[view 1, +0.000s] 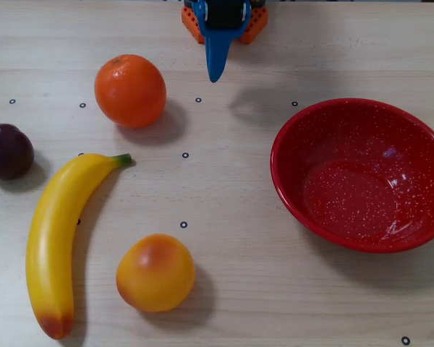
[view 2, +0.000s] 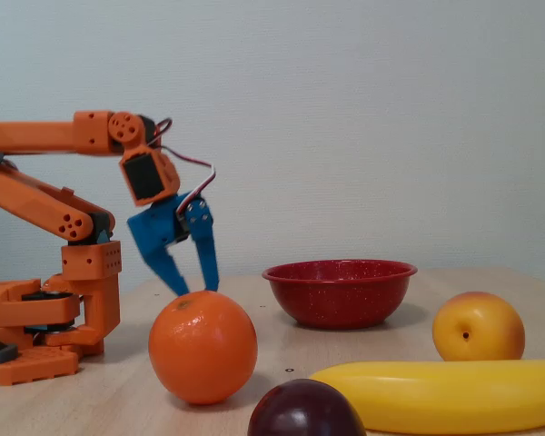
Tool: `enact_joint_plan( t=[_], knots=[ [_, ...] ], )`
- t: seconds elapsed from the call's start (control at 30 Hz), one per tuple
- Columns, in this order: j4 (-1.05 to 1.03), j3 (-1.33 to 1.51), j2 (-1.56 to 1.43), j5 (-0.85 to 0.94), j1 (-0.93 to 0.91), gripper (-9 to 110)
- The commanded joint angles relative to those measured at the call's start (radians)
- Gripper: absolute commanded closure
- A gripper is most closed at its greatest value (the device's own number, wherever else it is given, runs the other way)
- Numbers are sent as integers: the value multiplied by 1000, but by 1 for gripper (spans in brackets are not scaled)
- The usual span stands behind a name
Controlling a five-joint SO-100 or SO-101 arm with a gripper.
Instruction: Put banana in the red bowl.
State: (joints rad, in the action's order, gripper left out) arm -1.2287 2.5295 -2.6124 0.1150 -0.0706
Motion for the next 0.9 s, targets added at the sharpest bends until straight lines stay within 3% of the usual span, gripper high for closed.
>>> enact_joint_plan(
  t=[0.0, 0.33, 0.6, 0.87],
  knots=[
    [0, -150, 52, 51, -31, 102],
    [-43, -383, 244, 146, -81, 102],
    [-193, -736, 508, 184, -107, 102],
    [-272, -1055, 738, 336, -166, 102]
  ],
)
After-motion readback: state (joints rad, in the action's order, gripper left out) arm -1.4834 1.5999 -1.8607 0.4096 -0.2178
